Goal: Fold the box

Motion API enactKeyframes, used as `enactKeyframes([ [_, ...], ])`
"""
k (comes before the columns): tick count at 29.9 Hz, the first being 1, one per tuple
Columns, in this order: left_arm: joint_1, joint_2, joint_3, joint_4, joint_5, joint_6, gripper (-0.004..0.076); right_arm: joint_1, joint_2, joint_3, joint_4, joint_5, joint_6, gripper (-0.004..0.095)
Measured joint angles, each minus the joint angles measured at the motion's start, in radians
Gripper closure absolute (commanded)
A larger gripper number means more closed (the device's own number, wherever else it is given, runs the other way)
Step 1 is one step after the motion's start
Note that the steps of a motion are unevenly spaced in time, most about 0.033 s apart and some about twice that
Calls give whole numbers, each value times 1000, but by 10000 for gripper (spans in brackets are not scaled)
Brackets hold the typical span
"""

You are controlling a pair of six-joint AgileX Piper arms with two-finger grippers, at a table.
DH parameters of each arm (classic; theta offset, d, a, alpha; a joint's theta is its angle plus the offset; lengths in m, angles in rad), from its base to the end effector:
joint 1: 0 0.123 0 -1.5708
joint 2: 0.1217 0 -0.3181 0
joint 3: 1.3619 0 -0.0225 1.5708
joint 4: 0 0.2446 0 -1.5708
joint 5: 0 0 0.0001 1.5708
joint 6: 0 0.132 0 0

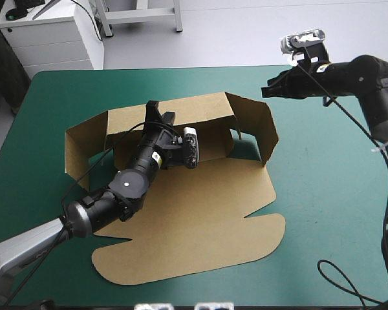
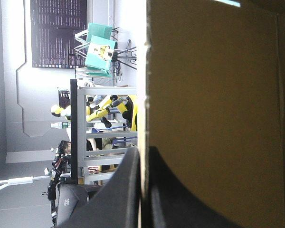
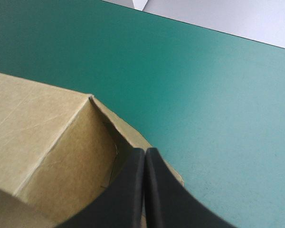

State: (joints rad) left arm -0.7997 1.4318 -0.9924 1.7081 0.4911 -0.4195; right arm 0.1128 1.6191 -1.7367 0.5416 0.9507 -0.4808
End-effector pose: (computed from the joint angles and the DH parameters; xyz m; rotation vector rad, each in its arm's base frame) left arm 0.2840 -0.2037 0.3457 1.4448 1.2227 0.7982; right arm 0.3738 0.0981 0.4337 -0.5131 2.1488 0.4662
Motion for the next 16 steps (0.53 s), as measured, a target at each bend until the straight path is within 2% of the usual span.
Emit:
enactKeyframes([
  [9,0,0,0,0,0,-2,731,3,245,-171,41,37,22,925],
  [16,0,1,0,0,0,-4,731,3,329,-203,48,111,22,925],
])
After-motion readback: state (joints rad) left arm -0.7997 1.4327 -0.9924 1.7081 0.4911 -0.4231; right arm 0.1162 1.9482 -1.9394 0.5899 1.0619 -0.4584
